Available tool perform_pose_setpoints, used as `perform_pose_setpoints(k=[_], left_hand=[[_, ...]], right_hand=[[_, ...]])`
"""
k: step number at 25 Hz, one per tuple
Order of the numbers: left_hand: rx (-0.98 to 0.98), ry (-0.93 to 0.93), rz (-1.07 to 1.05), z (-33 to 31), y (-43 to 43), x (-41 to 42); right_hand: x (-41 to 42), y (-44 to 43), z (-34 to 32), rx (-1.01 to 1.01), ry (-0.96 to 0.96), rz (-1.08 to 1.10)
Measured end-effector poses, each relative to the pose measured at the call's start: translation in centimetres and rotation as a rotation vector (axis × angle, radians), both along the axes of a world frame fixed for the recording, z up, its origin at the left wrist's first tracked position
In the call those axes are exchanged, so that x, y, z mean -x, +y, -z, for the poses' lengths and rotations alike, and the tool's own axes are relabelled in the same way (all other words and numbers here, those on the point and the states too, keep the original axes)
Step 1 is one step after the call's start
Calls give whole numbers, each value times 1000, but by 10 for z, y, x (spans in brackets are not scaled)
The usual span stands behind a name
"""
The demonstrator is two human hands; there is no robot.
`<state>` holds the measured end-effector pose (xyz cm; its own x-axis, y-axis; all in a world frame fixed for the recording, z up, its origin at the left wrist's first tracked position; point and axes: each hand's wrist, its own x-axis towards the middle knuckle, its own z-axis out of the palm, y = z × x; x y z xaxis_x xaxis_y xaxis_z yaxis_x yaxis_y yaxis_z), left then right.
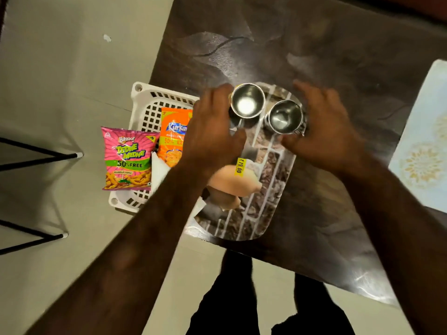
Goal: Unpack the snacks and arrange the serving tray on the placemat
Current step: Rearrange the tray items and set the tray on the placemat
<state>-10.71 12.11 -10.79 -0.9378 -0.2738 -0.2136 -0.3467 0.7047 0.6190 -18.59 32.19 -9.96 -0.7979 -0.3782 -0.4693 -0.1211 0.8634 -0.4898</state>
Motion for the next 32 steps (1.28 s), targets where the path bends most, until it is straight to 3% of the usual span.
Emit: perform_pose_setpoints(k=[3,5,9,19,25,27,32], left_hand=[[78,-154,169,9,1,40],[129,-178,251,17,0,46],[33,-178,266,20,-3,45],[19,-181,236,23,-3,40],[1,128,-30,-13,-12,-58],[34,63,-201,-15,-36,-107],[172,-66,-522,-7,-105,-166]], right_hand=[[-6,-12,11,-12,0,4],[-16,-12,19,15,46,156],[-20,-13,33,12,62,434],[-13,-19,37,41,87,407],[-59,20,25,25,153,473],[-83,28,29,-14,8,411],[-126,-17,34,115,-330,145]])
